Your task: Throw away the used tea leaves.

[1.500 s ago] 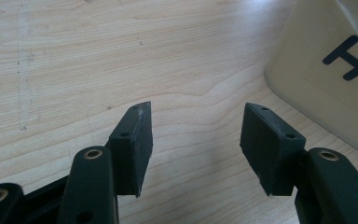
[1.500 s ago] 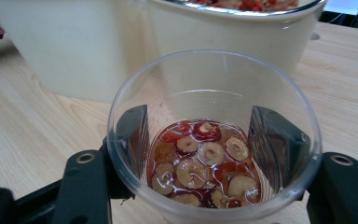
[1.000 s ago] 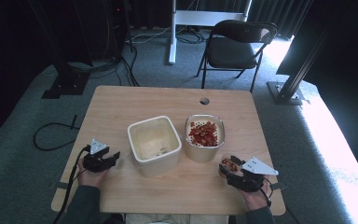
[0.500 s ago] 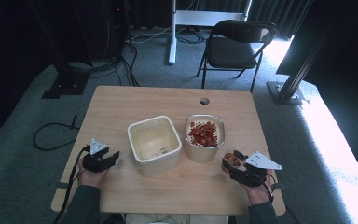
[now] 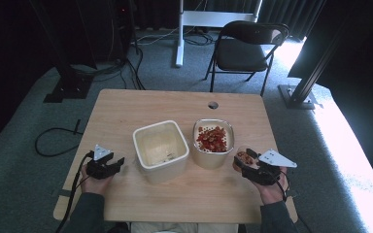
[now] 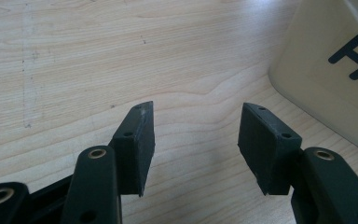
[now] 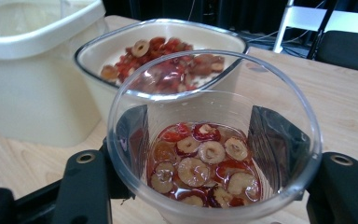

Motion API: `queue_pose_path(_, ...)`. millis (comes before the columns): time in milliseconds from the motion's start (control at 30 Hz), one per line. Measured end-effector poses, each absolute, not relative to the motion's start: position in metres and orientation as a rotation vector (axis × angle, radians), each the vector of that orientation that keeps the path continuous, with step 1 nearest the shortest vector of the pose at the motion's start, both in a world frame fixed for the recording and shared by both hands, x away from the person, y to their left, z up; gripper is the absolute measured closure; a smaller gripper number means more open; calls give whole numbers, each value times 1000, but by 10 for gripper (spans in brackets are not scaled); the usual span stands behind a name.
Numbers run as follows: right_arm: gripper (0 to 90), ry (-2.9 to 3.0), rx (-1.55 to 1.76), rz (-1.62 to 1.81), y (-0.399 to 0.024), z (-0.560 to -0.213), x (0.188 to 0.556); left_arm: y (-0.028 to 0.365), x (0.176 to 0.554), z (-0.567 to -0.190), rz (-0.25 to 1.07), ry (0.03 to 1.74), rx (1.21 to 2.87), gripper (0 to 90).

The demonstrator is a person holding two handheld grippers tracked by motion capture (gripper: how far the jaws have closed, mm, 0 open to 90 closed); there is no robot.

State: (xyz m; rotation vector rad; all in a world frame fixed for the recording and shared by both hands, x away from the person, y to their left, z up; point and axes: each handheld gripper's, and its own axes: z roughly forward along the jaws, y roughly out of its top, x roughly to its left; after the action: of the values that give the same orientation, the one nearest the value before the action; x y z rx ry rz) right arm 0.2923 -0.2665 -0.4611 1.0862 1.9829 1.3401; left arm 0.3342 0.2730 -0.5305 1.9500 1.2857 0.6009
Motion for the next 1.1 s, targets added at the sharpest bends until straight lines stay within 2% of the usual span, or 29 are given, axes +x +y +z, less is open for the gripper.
queue_pose_path(1100, 384, 1933, 1124, 1315, -277, -443, 332, 273, 335, -531, 592, 1301, 1955, 467)
